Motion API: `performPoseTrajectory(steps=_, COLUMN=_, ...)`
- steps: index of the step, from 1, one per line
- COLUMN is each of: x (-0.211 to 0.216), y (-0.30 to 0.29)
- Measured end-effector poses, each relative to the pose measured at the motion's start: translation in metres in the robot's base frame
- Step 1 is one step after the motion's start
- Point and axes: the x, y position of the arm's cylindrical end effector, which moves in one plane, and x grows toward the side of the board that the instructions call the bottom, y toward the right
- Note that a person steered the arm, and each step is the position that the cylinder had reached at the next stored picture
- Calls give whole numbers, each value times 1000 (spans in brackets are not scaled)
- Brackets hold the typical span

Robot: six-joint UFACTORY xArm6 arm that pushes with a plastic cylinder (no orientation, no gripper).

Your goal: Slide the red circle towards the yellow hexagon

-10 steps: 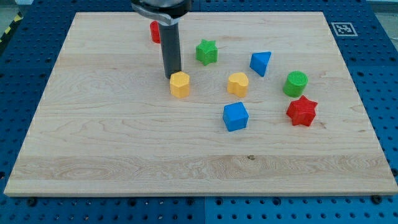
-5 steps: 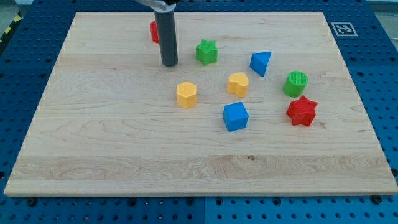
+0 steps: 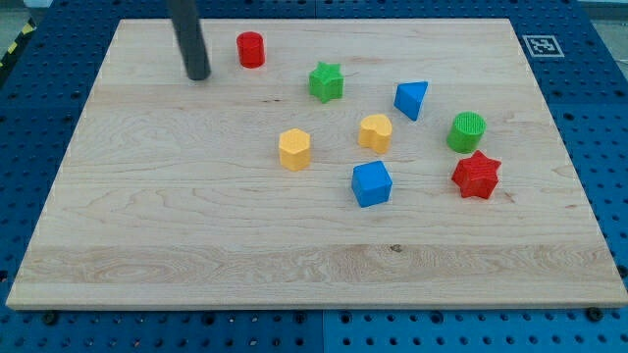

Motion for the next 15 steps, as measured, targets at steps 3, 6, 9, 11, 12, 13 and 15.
performPoseTrajectory(steps=3, x=-101, y=38)
performPoseTrajectory(steps=6, x=-79, y=75)
performPoseTrajectory(steps=9, x=-38, y=84)
performPoseTrajectory(steps=11, x=-13, y=84)
performPoseTrajectory(steps=12, x=-1, y=84)
performPoseTrajectory(steps=13, x=12, y=84)
performPoseTrajectory(steps=15, x=36, y=84)
